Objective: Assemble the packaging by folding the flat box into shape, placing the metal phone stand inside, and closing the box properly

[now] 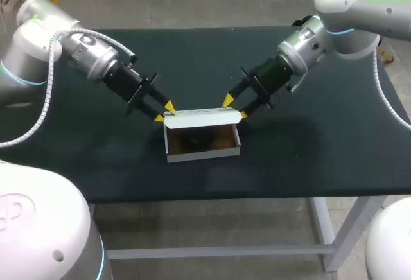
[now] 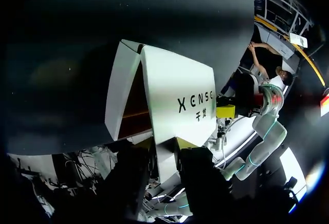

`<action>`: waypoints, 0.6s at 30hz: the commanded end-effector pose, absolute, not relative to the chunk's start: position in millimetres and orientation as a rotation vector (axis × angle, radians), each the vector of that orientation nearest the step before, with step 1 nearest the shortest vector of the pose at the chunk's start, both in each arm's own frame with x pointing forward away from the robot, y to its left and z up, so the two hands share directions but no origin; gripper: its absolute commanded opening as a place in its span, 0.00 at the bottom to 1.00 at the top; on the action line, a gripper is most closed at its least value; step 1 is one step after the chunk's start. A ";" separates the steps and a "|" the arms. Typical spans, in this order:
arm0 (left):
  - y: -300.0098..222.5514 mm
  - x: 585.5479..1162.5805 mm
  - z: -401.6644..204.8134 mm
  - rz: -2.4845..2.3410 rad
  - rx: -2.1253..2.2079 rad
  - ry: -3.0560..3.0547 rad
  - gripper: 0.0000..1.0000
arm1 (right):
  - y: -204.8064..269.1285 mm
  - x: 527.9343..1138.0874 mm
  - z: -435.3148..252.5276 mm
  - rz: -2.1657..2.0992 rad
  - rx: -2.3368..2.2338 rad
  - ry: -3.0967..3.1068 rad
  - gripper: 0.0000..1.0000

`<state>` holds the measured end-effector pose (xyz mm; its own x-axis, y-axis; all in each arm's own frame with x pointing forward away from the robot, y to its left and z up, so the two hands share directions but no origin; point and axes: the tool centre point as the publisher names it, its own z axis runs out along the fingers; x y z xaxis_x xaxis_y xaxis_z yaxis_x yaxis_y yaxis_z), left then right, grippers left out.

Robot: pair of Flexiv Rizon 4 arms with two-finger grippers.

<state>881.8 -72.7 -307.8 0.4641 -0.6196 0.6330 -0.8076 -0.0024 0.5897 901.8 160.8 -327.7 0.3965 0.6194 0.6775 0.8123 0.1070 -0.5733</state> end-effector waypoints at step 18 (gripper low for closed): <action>-72.4 873.9 -324.5 0.231 1.678 -1.290 0.31 | 163.4 892.7 -336.1 -0.225 -1.607 -1.353 0.45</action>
